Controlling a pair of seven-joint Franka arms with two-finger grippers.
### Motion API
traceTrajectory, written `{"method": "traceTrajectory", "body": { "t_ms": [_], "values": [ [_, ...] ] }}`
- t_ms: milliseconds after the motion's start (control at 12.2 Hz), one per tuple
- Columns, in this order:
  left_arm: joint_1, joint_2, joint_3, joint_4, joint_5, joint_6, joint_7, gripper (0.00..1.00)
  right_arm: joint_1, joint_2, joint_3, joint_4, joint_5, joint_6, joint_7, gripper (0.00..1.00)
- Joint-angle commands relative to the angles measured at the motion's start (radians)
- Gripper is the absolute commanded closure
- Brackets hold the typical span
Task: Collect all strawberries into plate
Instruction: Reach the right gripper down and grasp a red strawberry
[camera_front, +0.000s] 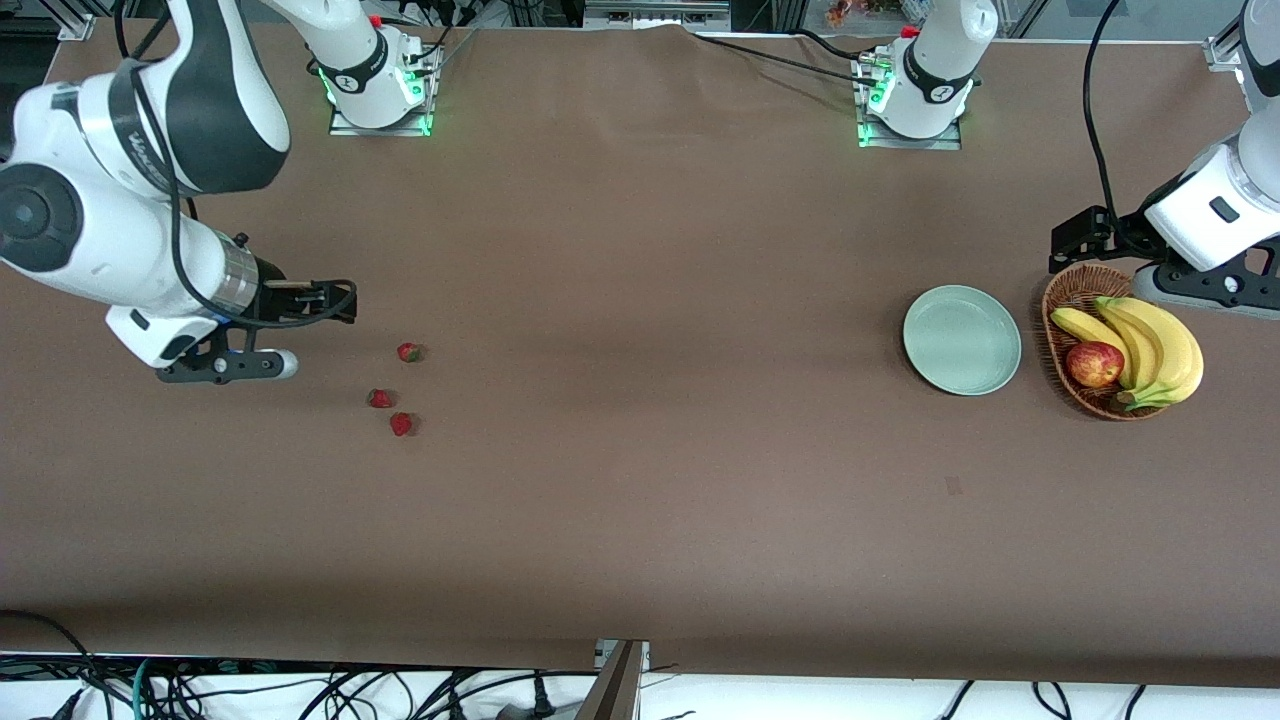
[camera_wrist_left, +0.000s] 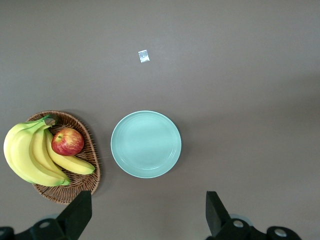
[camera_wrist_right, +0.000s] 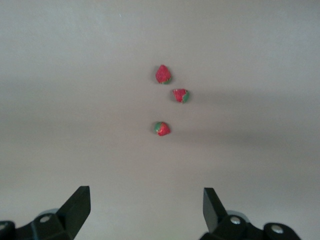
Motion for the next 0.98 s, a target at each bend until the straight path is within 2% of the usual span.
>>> {"method": "traceTrajectory", "body": {
  "t_ms": [0,163,490,654,899],
  "values": [
    [0.0,0.012,0.0,0.024,-0.002,0.0,0.005,0.0,0.002,-0.026,0.006,-0.115,0.005,0.011,-0.009,0.01],
    [0.0,0.012,0.0,0.024,-0.004,0.0,0.005,0.0,0.002,-0.026,0.007,-0.207,0.008,0.075,-0.009,0.01],
    [0.0,0.012,0.0,0.026,-0.005,0.0,0.005,0.0,0.004,-0.023,0.009,-0.489,0.009,0.41,-0.007,0.02],
    [0.0,0.012,0.0,0.026,-0.005,0.0,0.005,0.0,0.005,-0.005,0.01,-0.548,0.009,0.504,-0.004,0.03],
    [0.0,0.012,0.0,0.026,-0.008,0.0,0.005,0.0,0.005,0.048,0.01,-0.548,0.011,0.561,-0.003,0.07]
  ]
}}
